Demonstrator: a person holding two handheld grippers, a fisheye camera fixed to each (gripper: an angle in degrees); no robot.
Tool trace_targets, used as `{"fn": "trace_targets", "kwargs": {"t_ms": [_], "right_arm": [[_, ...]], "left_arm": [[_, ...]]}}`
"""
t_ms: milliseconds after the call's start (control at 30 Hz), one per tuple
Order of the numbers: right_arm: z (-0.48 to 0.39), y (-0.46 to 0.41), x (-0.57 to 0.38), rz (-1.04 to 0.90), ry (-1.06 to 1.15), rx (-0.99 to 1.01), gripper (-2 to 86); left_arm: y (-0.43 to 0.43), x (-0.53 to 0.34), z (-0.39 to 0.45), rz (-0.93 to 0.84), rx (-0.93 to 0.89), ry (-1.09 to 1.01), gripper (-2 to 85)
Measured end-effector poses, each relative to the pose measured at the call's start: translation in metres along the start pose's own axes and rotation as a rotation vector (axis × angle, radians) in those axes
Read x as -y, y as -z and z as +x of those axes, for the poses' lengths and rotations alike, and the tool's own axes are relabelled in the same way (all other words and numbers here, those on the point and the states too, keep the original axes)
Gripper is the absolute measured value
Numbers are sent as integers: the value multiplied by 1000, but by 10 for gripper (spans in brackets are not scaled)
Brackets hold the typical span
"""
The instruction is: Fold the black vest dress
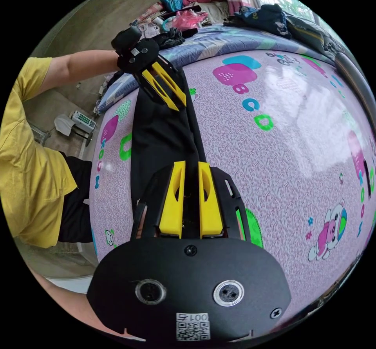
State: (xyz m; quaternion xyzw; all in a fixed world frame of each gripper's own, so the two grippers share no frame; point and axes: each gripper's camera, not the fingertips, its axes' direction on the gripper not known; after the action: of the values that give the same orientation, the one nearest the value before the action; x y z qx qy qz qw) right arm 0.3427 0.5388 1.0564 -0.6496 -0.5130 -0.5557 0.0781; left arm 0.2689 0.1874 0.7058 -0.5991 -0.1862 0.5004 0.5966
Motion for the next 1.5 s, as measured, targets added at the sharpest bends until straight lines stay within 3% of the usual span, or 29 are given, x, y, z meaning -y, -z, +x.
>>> {"fn": "trace_targets", "kwargs": {"t_ms": [633, 933, 1067, 1233, 1333, 1500], "right_arm": [[-5, -28, -25, -28, -69, -3, 8], [-40, -5, -51, 173, -119, -37, 5], [-69, -42, -46, 58, -51, 50, 2], [-75, -77, -54, -34, -117, -2, 1], [-74, -74, -66, 10, -245, -53, 1], [-127, -32, -144, 309, -465, -93, 2]], "left_arm": [[-29, -41, 32, 28, -3, 161, -13], [-2, -138, 52, 234, 134, 640, -14], [-19, -187, 83, 195, 103, 713, -12], [-54, -203, 87, 159, 103, 739, -12], [-68, -213, 78, 167, 72, 807, -12], [-56, -222, 84, 214, 72, 780, -13]]}}
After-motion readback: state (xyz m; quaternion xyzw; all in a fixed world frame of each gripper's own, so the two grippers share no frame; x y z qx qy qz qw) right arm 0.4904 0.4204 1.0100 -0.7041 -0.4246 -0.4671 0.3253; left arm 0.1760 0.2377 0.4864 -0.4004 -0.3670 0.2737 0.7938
